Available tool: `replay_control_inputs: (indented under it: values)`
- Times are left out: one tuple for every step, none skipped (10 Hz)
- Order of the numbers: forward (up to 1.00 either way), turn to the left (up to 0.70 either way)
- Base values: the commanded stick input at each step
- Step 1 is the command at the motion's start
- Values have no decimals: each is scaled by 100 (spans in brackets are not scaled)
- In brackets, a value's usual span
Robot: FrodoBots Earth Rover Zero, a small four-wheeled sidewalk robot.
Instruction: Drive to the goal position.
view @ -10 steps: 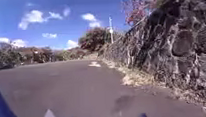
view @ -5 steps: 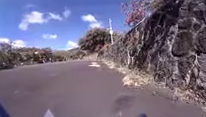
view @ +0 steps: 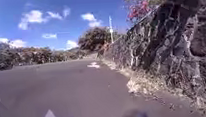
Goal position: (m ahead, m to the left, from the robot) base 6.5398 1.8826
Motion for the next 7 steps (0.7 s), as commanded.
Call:
replay_control_inputs:
  values:
    - [100, 0]
    - [100, 0]
    - [100, 0]
    - [100, 0]
    - [100, 0]
    - [100, 40]
    - [100, 40]
